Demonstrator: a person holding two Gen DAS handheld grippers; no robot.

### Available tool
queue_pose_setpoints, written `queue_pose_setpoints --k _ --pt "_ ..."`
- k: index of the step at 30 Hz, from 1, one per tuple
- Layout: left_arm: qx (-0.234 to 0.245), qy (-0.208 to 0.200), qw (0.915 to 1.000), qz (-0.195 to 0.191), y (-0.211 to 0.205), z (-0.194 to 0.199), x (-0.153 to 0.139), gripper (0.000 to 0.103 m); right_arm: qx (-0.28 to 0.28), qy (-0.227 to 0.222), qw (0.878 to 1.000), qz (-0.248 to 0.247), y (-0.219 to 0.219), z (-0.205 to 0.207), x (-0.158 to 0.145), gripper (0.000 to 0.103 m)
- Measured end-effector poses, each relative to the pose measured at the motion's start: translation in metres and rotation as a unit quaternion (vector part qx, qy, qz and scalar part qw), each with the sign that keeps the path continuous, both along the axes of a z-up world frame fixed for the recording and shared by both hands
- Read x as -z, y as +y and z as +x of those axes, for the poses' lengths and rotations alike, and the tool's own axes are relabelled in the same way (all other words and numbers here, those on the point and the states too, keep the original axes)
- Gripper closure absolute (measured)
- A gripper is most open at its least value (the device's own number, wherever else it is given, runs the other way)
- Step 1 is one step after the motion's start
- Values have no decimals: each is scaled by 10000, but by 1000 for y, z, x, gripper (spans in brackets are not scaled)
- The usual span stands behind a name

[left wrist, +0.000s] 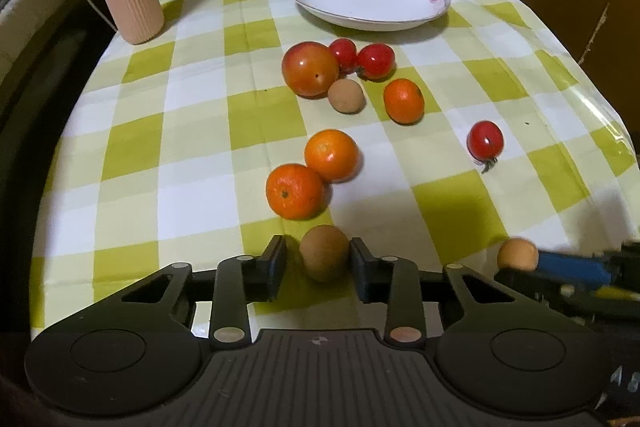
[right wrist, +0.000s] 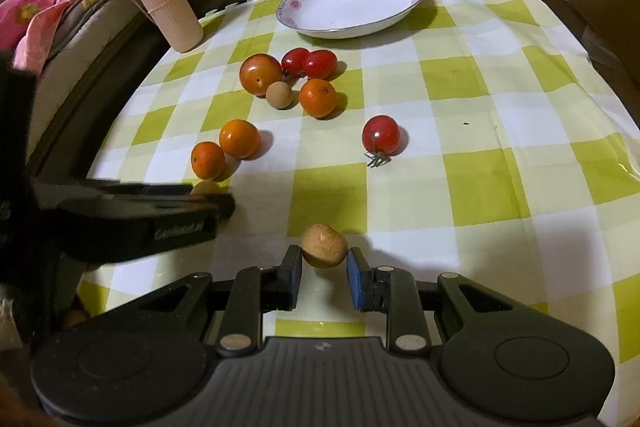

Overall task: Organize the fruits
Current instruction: 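Grasp a small brown fruit with the right tool while the left tool grasps another brown fruit, then carry both brown fruits over the white bowl and open both tools to drop them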

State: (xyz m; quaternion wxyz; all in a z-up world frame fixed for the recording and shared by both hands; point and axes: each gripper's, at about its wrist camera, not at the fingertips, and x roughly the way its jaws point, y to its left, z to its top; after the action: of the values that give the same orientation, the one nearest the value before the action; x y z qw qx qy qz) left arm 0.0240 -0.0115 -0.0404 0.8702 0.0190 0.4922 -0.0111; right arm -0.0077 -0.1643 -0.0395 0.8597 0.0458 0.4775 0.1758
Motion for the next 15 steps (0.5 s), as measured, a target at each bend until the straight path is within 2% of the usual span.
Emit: queue_pose_setpoints --k 2,9,15 --pt "-18 -9 10000 -46 1 1 -1 70 22 -22 10000 -12 -1 -1 -1 79" --pt "-39 61 9999 -141 3 -1 -4 70 56 -132 9999 -6 -4 -1 -8 79" --pt "-18 -148 9993 -342 1 -4 -30 70 83 -377 9992 34 -8 7 -25 79"
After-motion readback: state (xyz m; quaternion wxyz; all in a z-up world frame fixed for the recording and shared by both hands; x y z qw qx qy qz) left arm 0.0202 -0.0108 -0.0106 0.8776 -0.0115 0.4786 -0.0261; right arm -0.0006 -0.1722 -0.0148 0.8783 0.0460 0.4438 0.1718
